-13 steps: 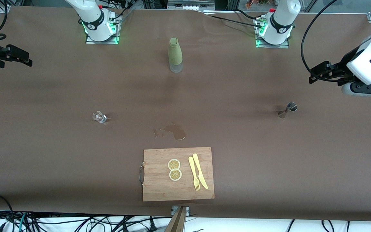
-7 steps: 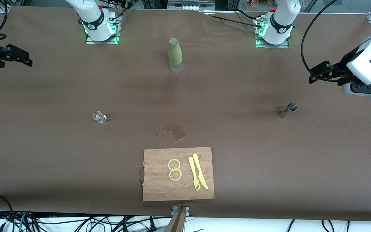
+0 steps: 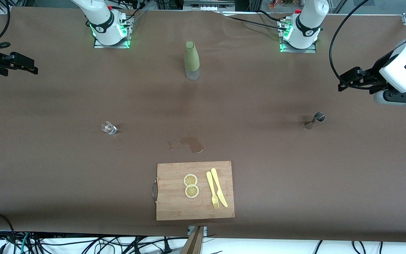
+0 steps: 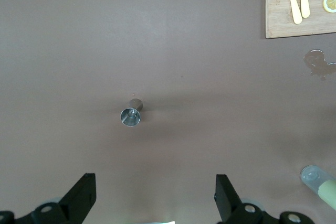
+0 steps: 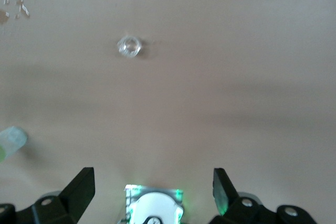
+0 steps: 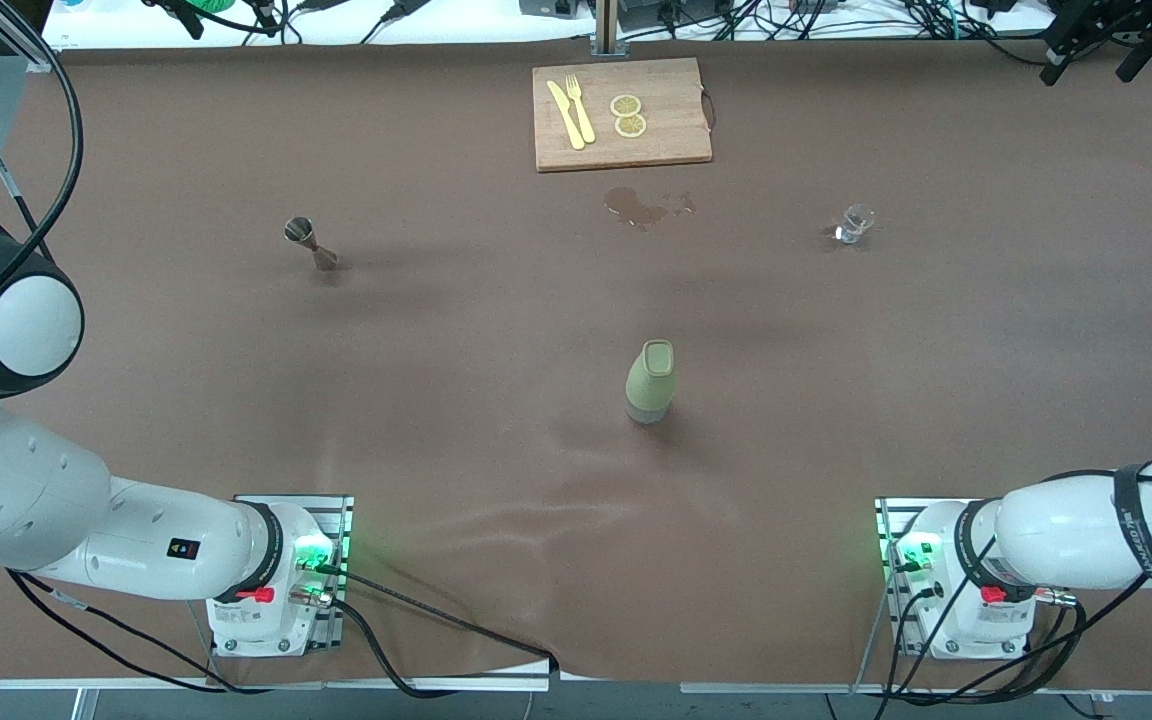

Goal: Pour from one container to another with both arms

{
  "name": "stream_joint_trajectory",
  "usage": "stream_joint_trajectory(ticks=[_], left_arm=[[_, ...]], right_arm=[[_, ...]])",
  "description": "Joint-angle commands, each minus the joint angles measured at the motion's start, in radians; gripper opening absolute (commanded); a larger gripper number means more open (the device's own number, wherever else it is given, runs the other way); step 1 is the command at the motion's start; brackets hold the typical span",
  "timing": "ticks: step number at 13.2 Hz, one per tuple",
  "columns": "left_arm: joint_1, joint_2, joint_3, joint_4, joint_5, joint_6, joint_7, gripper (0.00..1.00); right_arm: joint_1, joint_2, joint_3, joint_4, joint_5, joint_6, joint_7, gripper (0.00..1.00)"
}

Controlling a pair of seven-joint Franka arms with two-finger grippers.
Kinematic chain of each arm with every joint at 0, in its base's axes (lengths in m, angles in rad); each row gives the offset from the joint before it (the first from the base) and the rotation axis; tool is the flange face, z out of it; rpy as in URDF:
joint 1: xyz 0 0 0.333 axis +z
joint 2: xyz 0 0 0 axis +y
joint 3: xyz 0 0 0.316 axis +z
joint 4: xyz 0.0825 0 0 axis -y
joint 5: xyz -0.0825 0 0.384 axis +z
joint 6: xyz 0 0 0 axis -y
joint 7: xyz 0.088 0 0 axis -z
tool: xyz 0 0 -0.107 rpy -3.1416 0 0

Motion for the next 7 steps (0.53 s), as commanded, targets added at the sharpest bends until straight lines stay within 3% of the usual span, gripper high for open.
stream_joint_trajectory(ticks=[1, 7], left_arm=[[-0.001, 0.007, -0.005, 0.030, 0.024, -0.023, -0.012, 1.00], [0.005, 0.013, 0.023, 0.019, 0.027, -0.021, 0.068, 1.00]], right_arm=[[-0.027, 0.055, -0.018, 0.026, 0.118, -0.057, -0.078, 1.00], [-0.099, 0.153, -0.027, 0.020, 0.221, -0.048, -0.495, 1.00]])
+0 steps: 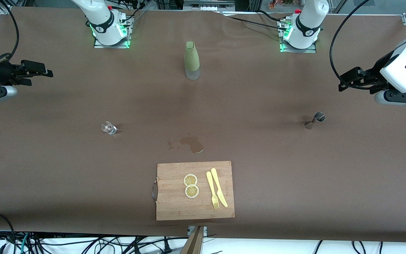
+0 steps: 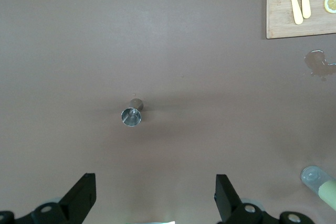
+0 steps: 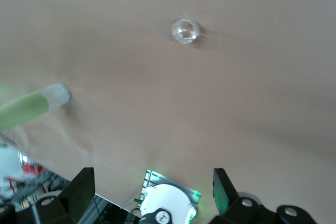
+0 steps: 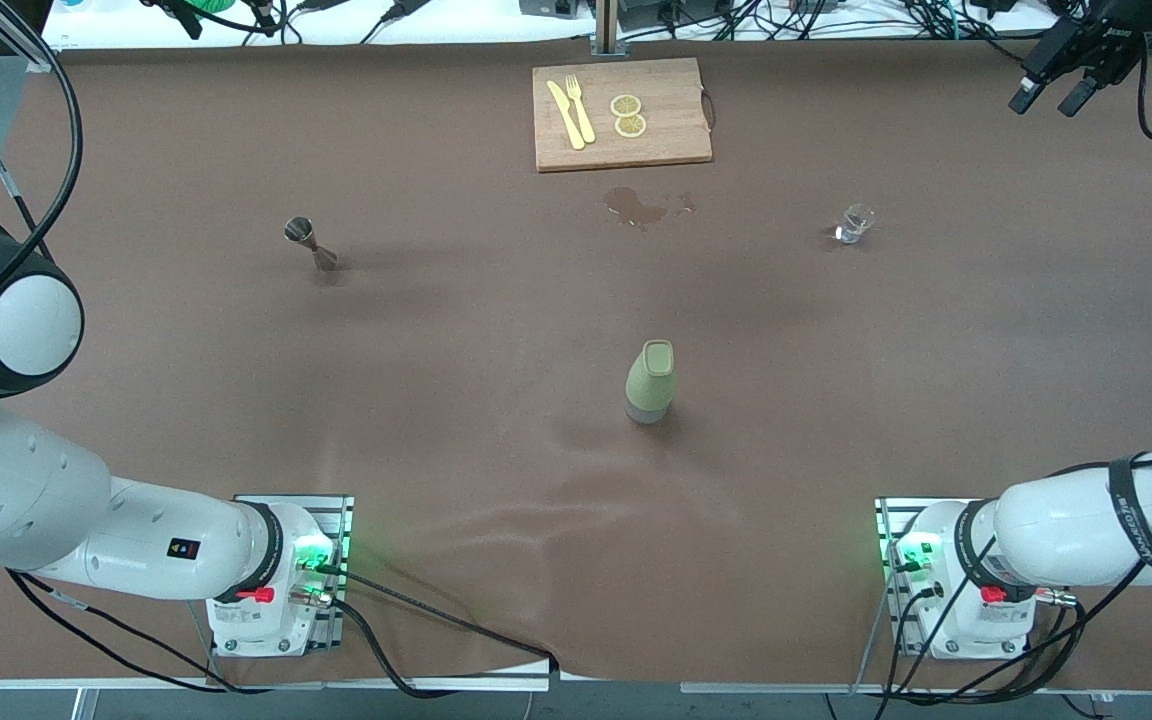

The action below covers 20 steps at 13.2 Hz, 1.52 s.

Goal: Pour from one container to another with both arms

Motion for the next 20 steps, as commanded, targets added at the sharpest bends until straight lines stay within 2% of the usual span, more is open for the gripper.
stream_joint_trajectory(ticks=[1, 3, 5, 9, 12, 15, 17, 20], left_arm=[[0.004, 0.019, 0.048, 0.017, 0.022, -0.019, 0.147, 1.00], [0.006, 0.029, 0.098, 0.005, 0.019, -0.019, 0.351, 1.00], [0.017, 0.032, 0.150, -0.010, -0.028, -0.019, 0.476, 1.00], [0.023, 0.069, 0.336, -0.071, -0.235, -0.019, 0.938, 1.00], [0.026, 0.111, 0.442, -0.156, -0.398, -0.019, 1.287, 1.00], [0.076, 0.149, 0.445, -0.248, -0.473, -0.021, 1.549, 1.00], [0.135, 0.215, 0.445, -0.289, -0.557, -0.019, 1.693, 1.00], [0.191, 0.317, 0.451, -0.343, -0.686, -0.019, 1.928, 1.00]], right_arm=[[-0.045, 0.064, 0.000, 0.020, 0.050, -0.010, -0.205, 1.00], [-0.085, 0.108, 0.000, 0.017, 0.098, -0.013, -0.359, 1.00], [-0.114, 0.156, 0.000, 0.017, 0.130, -0.010, -0.577, 1.00], [-0.174, 0.304, 0.000, 0.015, 0.271, 0.010, -0.916, 1.00], [-0.182, 0.390, 0.001, 0.006, 0.355, 0.105, -1.183, 1.00], [-0.186, 0.459, 0.001, -0.012, 0.442, 0.166, -1.384, 1.00], [-0.202, 0.522, 0.001, -0.012, 0.508, 0.218, -1.525, 1.00], [-0.234, 0.601, 0.001, -0.015, 0.630, 0.226, -1.719, 1.00]])
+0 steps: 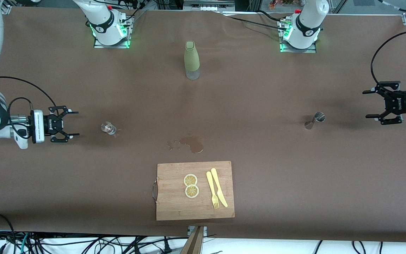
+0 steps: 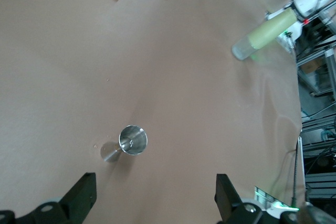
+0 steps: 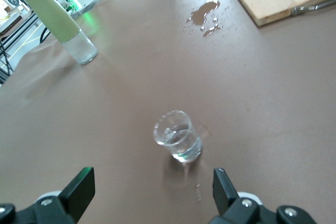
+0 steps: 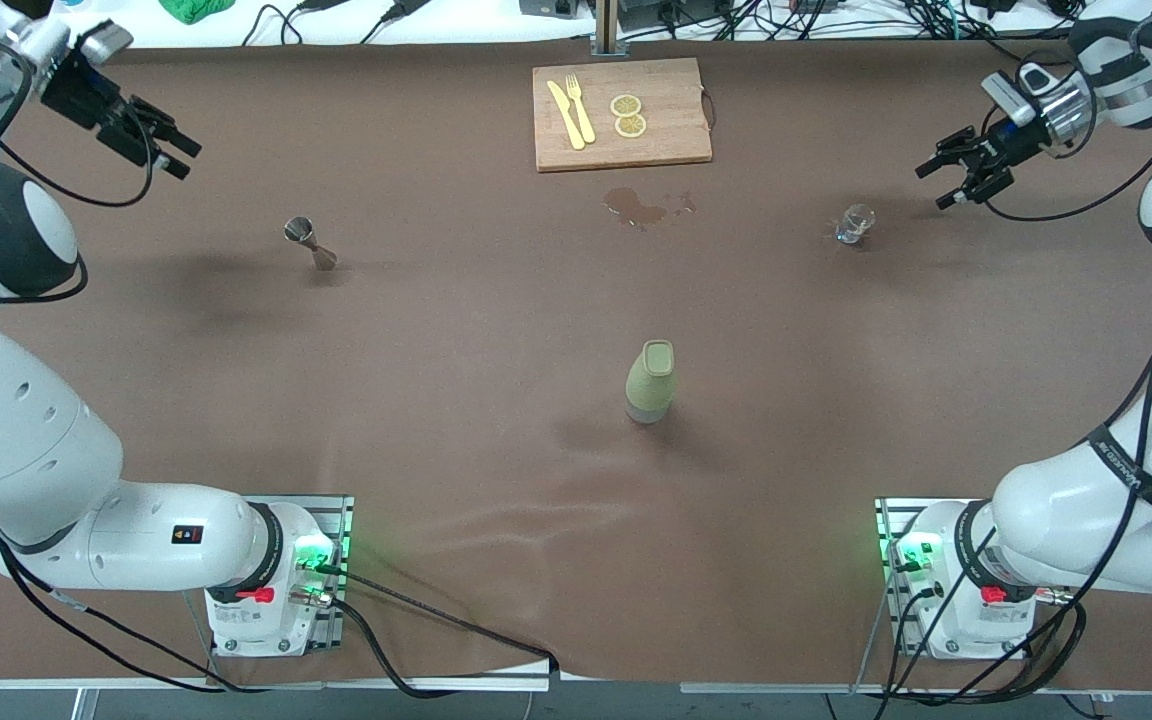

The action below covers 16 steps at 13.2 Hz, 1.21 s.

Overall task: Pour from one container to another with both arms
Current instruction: 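Lower the right gripper to the glass beaker while the left gripper reaches the jigger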

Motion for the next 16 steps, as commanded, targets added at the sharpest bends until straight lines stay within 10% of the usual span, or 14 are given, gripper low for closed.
stream_joint_trajectory(ticks=[1, 16], left_arm=[[0.040, 0.096, 0.005, -0.030, -0.124, -0.004, 0.216, 1.00], [0.131, 0.421, -0.001, -0.091, -0.492, -0.142, 0.956, 1.00]], right_arm=[[-0.059, 0.035, 0.006, 0.002, 0.069, -0.017, -0.123, 1.00], [-0.085, 0.264, 0.072, -0.007, 0.303, -0.083, -0.449, 1.00]])
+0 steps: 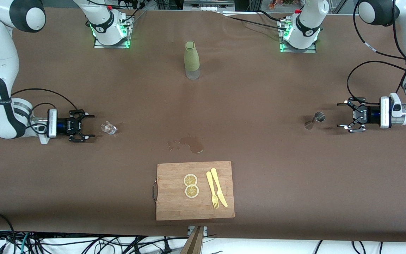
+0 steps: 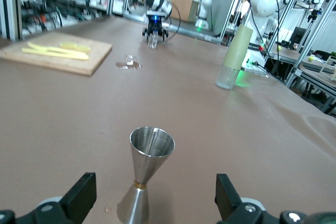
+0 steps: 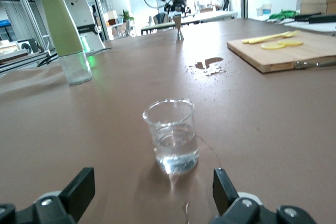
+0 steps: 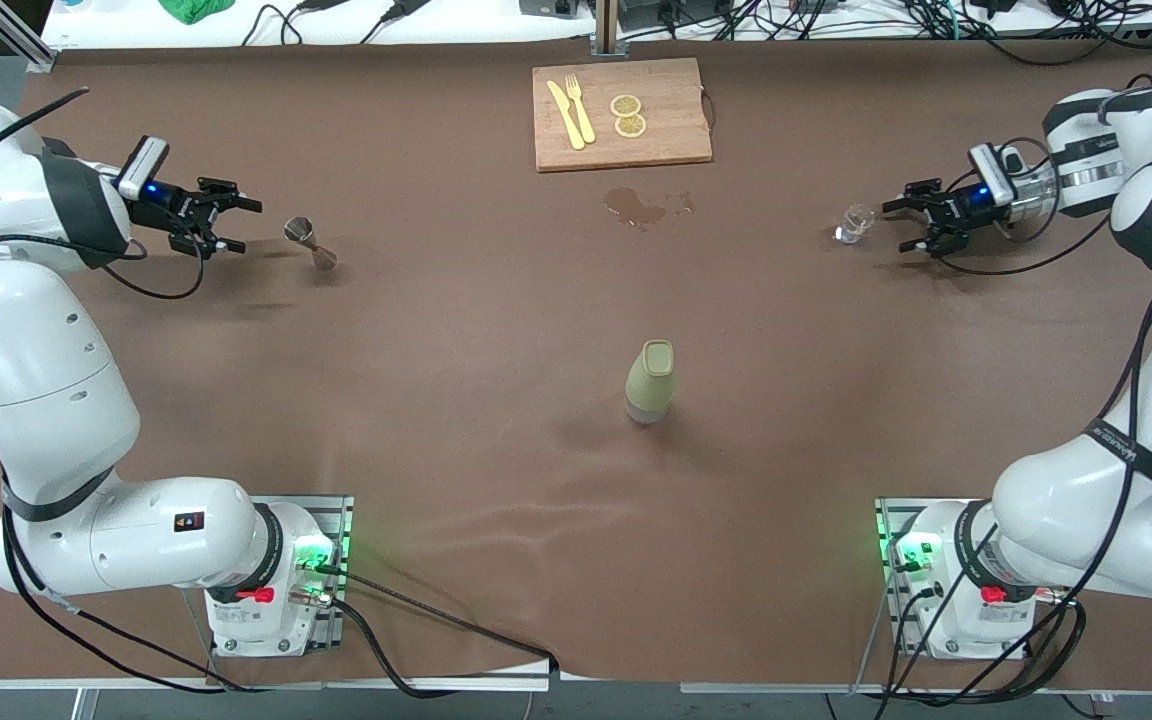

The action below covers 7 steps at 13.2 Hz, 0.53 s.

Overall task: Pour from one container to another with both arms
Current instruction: 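Lower the right gripper to the glass beaker while the left gripper reaches the jigger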

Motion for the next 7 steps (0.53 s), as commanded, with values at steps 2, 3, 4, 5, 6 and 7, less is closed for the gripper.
stream_joint_trajectory(ticks=[2, 3, 4, 5, 6, 7], left_arm=[[0.024, 0.097, 0.000, -0.046, -0.120, -0.033, 0.229, 1.00], [0.029, 0.100, 0.000, -0.056, -0.127, -0.034, 0.268, 1.00], [0.031, 0.112, 0.000, -0.057, -0.141, -0.035, 0.308, 1.00], [0.031, 0.130, -0.003, -0.057, -0.158, -0.037, 0.335, 1.00], [0.029, 0.144, -0.015, -0.057, -0.166, -0.043, 0.355, 1.00], [0.029, 0.153, -0.035, -0.057, -0.176, -0.044, 0.369, 1.00]], right_arm=[[0.030, 0.032, 0.023, 0.006, 0.060, -0.001, -0.035, 1.00], [0.041, 0.038, 0.023, 0.006, 0.081, -0.002, -0.041, 1.00], [0.056, 0.046, 0.023, 0.006, 0.086, -0.001, -0.044, 1.00], [0.062, 0.047, 0.023, 0.006, 0.106, -0.002, -0.046, 1.00], [0.072, 0.052, 0.023, 0.006, 0.111, -0.002, -0.044, 1.00], [0.075, 0.055, 0.023, 0.006, 0.111, -0.001, -0.044, 1.00]])
